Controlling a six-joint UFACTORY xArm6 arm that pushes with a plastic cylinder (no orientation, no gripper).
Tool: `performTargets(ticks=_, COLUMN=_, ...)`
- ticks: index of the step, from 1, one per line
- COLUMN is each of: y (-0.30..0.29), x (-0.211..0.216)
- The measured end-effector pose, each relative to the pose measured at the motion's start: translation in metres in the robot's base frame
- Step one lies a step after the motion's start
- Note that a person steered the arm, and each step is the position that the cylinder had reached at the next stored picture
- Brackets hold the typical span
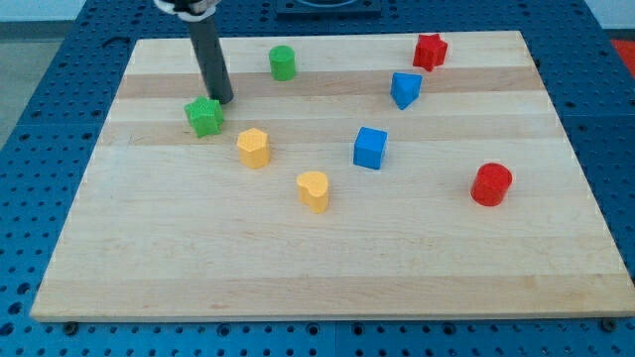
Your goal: Push the green circle towards the top left
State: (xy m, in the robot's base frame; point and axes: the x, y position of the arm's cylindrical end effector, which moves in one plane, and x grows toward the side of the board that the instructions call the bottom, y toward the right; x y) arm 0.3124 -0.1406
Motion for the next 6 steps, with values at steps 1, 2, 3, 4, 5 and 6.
performTargets(ticks=1, y=0.057, x=-0.013)
performTargets(ticks=2, y=0.100, x=-0.022)
performTargets(ticks=3, y=0.100, x=-0.033)
performTargets(ticks=4, y=0.110, x=-0.063)
performTargets(ticks=5, y=0.110, x=-0.070)
performTargets(ticks=6, y=0.106, x=-0.076)
